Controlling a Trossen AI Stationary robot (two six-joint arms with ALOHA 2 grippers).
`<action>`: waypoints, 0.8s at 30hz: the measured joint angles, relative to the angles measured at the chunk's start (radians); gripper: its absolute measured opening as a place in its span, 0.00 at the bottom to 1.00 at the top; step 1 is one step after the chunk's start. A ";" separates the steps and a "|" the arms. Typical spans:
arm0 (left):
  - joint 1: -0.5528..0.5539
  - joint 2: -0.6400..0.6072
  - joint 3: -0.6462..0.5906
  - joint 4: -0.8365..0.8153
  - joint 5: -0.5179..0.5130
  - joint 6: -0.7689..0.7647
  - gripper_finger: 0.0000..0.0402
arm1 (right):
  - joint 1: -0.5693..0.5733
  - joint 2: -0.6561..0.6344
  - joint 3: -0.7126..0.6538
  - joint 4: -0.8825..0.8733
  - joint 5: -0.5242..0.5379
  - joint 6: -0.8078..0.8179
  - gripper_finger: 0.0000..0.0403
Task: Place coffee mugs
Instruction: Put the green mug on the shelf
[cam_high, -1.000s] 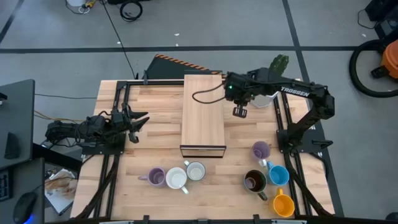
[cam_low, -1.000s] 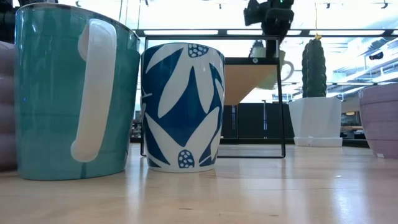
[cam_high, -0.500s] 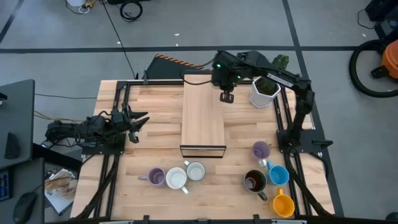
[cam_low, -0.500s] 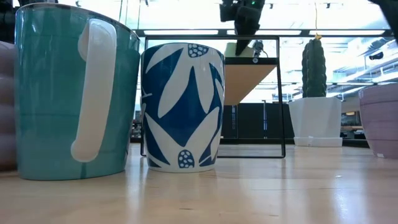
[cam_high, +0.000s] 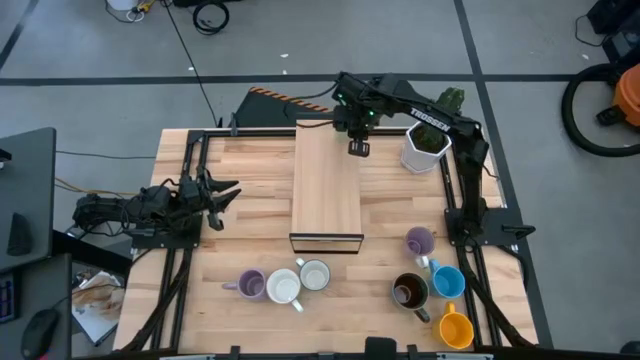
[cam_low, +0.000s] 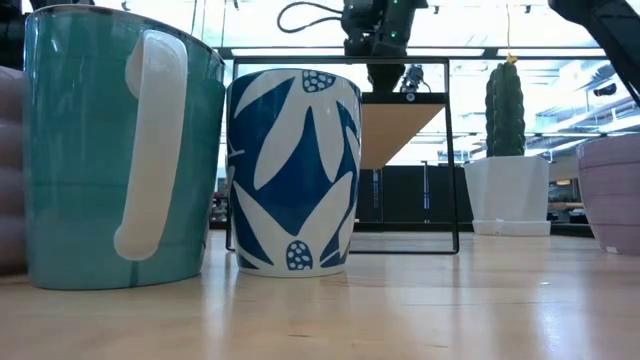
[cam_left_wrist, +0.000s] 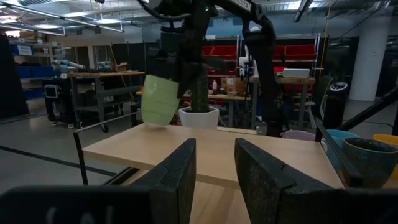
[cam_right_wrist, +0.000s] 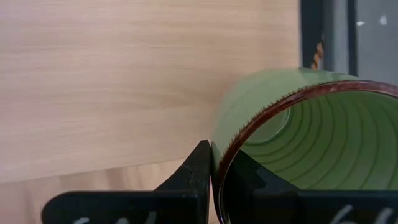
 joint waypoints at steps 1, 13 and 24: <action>0.000 0.000 0.000 0.000 0.000 0.000 0.29 | -0.003 0.002 0.000 -0.002 0.001 -0.006 0.08; 0.000 0.006 0.000 0.002 0.000 -0.002 0.29 | -0.009 0.015 0.000 0.008 -0.019 -0.030 0.10; 0.000 0.006 0.000 0.002 0.000 -0.002 0.29 | -0.010 0.016 0.000 0.055 0.033 -0.003 0.27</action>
